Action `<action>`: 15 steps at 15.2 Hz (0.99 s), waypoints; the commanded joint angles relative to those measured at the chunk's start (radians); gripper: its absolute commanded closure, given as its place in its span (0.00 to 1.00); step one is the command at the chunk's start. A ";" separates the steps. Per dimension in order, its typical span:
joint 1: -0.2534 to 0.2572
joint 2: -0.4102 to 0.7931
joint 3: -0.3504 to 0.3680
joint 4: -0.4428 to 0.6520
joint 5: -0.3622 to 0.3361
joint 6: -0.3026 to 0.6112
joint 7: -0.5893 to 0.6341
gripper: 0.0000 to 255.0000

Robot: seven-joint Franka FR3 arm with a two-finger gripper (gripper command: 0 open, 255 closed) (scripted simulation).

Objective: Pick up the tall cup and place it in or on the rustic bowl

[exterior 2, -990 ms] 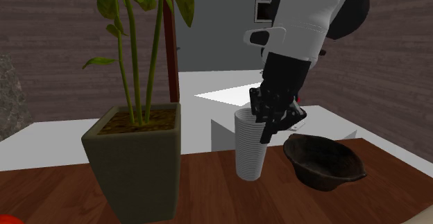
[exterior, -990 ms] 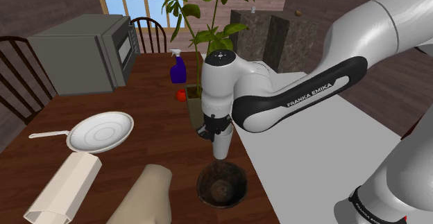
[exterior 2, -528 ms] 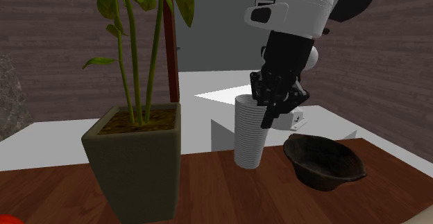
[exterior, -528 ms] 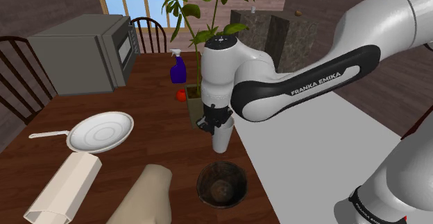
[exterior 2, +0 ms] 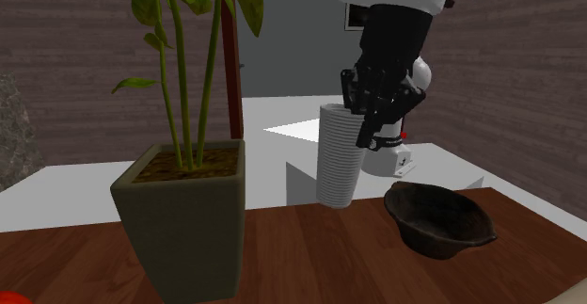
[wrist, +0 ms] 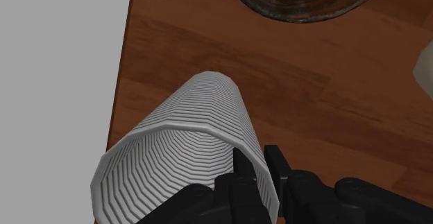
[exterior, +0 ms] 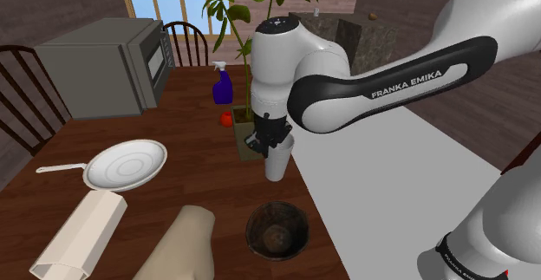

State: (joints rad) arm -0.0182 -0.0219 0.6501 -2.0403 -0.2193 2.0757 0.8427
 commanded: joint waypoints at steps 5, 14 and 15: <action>-0.001 -0.029 -0.003 0.057 0.029 -0.076 -0.031 1.00; -0.002 -0.048 -0.007 0.159 0.049 -0.191 -0.062 1.00; -0.002 -0.049 -0.007 0.172 0.050 -0.204 -0.065 1.00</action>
State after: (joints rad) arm -0.0204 -0.0732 0.6424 -1.8813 -0.1683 1.8836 0.7785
